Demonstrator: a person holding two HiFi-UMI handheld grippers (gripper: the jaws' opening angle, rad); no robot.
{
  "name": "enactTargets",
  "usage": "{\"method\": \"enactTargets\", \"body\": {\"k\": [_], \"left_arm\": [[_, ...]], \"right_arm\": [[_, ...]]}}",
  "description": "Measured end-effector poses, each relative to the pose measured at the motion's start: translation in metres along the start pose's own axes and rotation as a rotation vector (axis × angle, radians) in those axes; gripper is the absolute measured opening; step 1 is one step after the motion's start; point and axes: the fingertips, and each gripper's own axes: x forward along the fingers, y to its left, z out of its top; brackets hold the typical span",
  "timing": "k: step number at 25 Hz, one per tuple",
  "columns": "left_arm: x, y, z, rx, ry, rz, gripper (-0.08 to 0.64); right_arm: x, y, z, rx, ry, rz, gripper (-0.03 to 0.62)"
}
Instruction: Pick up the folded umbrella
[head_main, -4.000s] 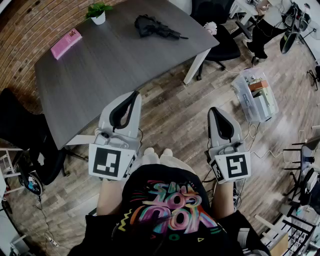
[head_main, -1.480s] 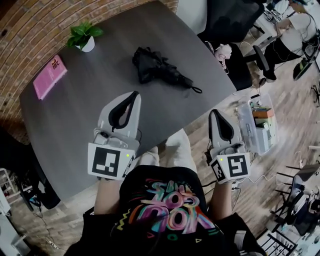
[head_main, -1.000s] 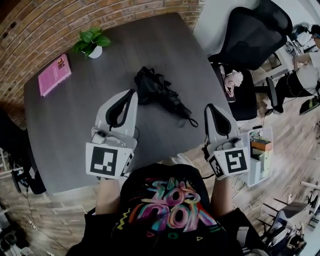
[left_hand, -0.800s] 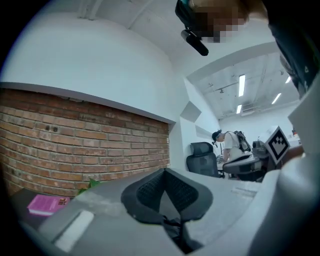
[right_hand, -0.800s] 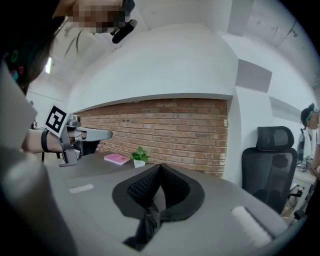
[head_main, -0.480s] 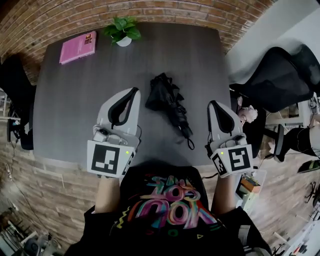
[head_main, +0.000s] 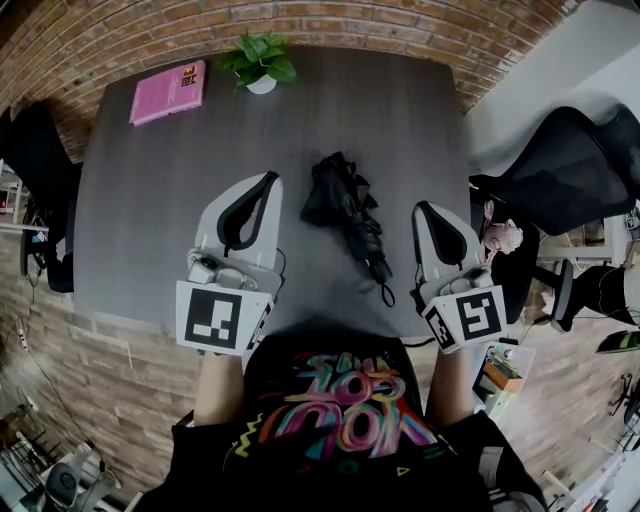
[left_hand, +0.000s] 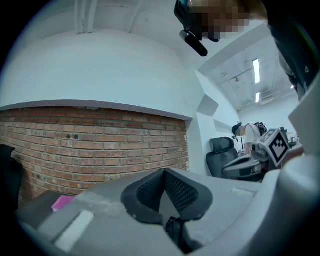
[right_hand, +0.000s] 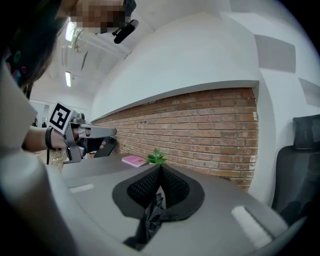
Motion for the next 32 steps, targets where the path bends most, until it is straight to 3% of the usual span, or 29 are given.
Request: {"method": "enactTargets", "body": {"k": [6,13,23,32], "left_arm": [[0.003,0.001,-0.002,-0.011,0.004,-0.001,0.002],[0.004,0.006,-0.015,-0.031,0.028,0.016,0.000],[-0.001,0.018,-0.029,-0.047,0.060,0.056,0.002],[-0.007,0.036,-0.042,-0.061,0.092,0.092,0.002]], "right_arm": [[0.009,0.005,-0.005,-0.022,0.022,0.021,0.000],[0.026,0.011,-0.037,-0.060,0.118,0.073,0.002],[0.052,0.029,-0.091,-0.062,0.268,0.174,0.140],[0.076,0.043,-0.163,-0.048,0.442,0.237,0.241]]}}
